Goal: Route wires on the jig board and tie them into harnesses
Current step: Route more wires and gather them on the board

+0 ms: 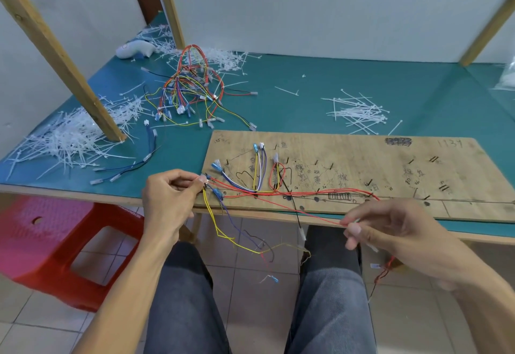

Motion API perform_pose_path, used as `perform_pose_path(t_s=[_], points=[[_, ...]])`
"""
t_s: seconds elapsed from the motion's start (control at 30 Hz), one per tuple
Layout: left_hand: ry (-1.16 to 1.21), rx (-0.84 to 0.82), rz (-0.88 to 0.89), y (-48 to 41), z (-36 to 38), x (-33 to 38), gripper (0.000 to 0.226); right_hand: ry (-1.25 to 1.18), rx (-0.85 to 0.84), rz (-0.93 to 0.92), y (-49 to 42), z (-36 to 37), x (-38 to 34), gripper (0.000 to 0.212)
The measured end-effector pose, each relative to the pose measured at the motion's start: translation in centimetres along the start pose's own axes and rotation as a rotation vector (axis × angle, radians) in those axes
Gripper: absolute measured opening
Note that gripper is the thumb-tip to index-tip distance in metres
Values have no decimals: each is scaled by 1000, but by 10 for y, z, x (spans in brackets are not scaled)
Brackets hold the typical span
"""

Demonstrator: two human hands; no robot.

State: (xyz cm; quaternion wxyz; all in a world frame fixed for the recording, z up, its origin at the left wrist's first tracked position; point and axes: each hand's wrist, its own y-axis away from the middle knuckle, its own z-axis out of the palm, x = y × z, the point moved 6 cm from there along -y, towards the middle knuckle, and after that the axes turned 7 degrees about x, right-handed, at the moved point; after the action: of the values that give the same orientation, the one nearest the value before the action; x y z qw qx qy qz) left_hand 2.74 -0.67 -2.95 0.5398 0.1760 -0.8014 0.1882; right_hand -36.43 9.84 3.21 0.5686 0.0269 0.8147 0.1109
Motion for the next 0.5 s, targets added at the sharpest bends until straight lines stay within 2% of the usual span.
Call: perform_pose_path(t_s=[0.23,0.33,0.43,0.5], points=[[-12,-13,12,-3,-1,-5,10,-31,19,-56,0,-29,-3,24],[0,-18,15,-4,-1,-5,10,-132,8,-61,-4,-40,-10,37],[9,-20,27,-4,0,-4,10,-267,-110,-49,-7,-40,-18,48],[17,-20,31,-3,0,-4,10,-246,-193,-53,-7,-40,-24,47]])
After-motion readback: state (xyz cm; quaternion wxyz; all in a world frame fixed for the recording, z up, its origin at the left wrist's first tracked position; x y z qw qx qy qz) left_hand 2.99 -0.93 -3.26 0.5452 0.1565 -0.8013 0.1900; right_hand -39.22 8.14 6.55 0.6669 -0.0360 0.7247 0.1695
